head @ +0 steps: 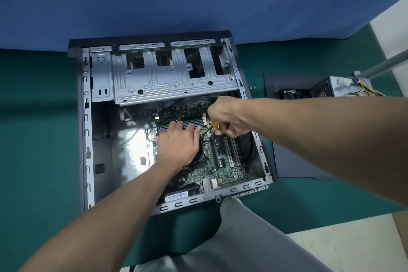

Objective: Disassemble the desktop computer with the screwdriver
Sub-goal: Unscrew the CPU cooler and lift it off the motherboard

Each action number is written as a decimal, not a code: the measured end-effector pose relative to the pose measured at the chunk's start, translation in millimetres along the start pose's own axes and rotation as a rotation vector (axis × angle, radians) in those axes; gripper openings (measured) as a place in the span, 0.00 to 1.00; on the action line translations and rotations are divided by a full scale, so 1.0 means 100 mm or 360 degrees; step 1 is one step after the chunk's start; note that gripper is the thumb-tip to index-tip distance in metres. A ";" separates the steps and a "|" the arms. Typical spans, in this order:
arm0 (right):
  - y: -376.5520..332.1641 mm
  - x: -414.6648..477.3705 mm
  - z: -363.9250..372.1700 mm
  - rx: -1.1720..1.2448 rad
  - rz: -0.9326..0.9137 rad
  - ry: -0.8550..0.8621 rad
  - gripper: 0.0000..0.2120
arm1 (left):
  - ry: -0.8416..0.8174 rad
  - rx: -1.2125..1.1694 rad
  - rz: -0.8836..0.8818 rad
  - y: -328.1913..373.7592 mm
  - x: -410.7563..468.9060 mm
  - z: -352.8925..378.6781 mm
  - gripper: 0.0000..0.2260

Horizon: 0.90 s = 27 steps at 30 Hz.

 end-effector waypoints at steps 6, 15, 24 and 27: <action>-0.04 -0.07 0.02 -0.0973 -0.0639 0.0364 0.05 | 0.0001 -0.0021 -0.0001 0.01 0.01 0.00 0.29; 0.12 -0.19 0.11 -0.2456 -0.1909 0.0960 0.19 | 0.0000 -0.0015 0.0029 0.02 0.01 -0.04 0.29; -0.04 0.01 0.01 -0.0579 -0.0768 0.0470 0.18 | 0.0022 0.0020 0.0009 0.01 0.00 0.00 0.26; -0.02 0.05 -0.07 -0.0081 -0.0335 -0.0133 0.12 | 0.0001 0.0012 0.0005 0.01 0.00 0.00 0.27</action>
Point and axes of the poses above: each hand's wrist, its own x-axis towards the middle knuckle, its own z-axis out of the palm, y = z × x, the point moved 2 cm from there along x, towards the middle knuckle, and after that the axes turned 15 degrees about z, right-handed, at the moved point
